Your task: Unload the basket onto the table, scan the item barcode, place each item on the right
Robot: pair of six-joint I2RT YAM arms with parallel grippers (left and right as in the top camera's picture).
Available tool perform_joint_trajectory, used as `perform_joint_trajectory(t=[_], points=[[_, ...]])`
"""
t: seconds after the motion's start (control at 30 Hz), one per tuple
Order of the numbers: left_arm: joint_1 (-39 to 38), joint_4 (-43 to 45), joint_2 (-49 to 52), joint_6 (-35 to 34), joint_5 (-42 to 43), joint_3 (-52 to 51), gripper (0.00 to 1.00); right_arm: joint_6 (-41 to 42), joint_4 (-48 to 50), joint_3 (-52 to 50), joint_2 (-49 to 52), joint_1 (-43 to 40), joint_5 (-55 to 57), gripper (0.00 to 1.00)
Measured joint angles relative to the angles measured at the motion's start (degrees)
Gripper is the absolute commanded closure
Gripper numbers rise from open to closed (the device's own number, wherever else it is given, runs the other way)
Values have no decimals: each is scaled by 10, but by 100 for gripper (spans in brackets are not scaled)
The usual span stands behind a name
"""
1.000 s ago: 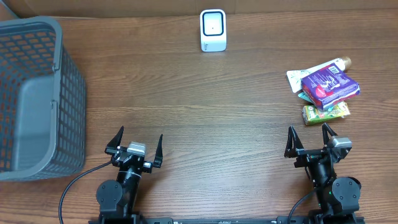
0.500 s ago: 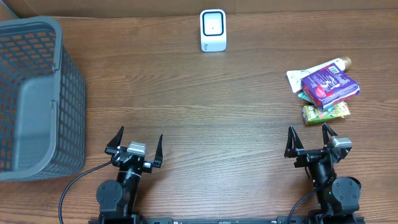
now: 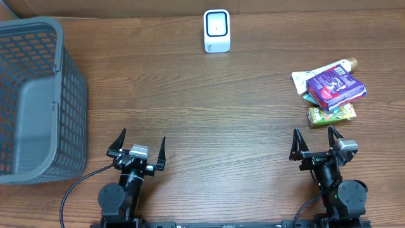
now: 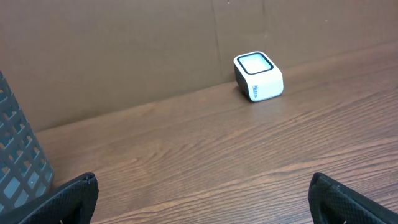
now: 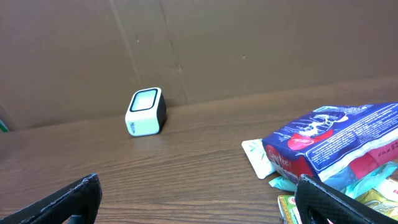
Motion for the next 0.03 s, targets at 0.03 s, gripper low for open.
perform_joint_trajectory(t=[0.03], points=[[0,0,0,0,0,0,0,0,0,0,0,0,0,0]])
